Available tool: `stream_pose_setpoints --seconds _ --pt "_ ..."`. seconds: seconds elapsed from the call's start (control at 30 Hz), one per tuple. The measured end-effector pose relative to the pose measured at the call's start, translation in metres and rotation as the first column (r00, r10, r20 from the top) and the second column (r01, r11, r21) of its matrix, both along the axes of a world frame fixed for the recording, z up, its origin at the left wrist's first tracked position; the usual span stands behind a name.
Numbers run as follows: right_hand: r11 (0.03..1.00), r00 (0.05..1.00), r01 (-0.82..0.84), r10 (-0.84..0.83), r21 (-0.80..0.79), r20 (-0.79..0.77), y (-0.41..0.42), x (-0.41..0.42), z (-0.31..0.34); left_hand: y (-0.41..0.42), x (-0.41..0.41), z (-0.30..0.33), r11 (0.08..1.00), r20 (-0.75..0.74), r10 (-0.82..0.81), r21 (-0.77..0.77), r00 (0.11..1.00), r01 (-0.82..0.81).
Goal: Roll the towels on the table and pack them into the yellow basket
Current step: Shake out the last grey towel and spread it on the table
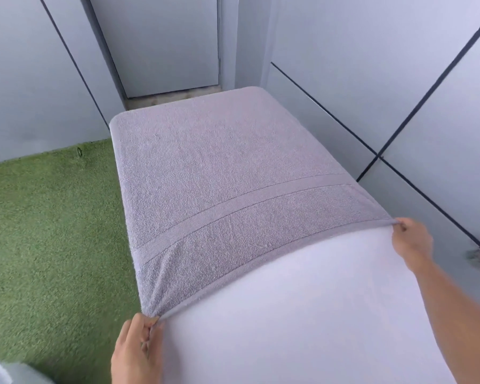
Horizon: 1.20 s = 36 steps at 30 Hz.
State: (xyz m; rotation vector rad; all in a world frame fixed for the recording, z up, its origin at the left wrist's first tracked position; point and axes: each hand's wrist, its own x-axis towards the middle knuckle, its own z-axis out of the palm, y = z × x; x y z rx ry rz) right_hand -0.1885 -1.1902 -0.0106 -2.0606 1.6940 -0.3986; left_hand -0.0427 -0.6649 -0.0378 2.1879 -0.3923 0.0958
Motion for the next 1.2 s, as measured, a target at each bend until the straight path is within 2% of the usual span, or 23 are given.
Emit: stream_pose_setpoints --seconds 0.3,0.47,0.6,0.83,0.93,1.03,1.1,1.2 --pt "1.0 1.0 -0.013 0.013 0.003 0.009 0.02 -0.145 -0.013 0.027 -0.176 0.009 1.0 0.062 0.027 0.011 0.998 -0.027" --pt "0.999 0.997 -0.029 0.027 0.021 0.078 0.027 -0.199 -0.02 0.046 -0.241 0.003 0.997 0.004 0.062 0.049 0.998 -0.063" --pt "0.998 0.998 -0.047 0.047 0.03 0.032 0.035 -0.252 -0.026 0.062 -0.292 -0.002 0.988 -0.029 0.14 0.075 0.99 -0.137" --pt "0.981 0.981 -0.175 0.167 0.088 0.099 0.052 -0.339 -0.014 0.075 -0.398 -0.007 0.947 -0.107 0.314 0.108 0.943 -0.303" --pt "0.966 0.972 -0.226 0.214 0.127 0.096 0.059 -0.384 -0.007 0.074 -0.436 0.01 0.939 -0.149 0.332 0.141 0.932 -0.312" --pt "0.939 0.958 -0.287 0.277 0.191 0.075 0.063 -0.419 -0.007 0.07 -0.454 0.024 0.912 -0.159 0.362 0.262 0.918 -0.315" --pt "0.919 0.939 -0.34 0.343 0.201 0.023 0.067 -0.427 0.001 0.062 -0.463 0.033 0.836 -0.121 0.404 0.45 0.907 -0.313" --pt "0.87 0.867 -0.484 0.492 0.097 -0.085 0.089 -0.424 0.018 0.042 -0.471 0.042 0.744 -0.005 0.317 0.622 0.949 -0.245"
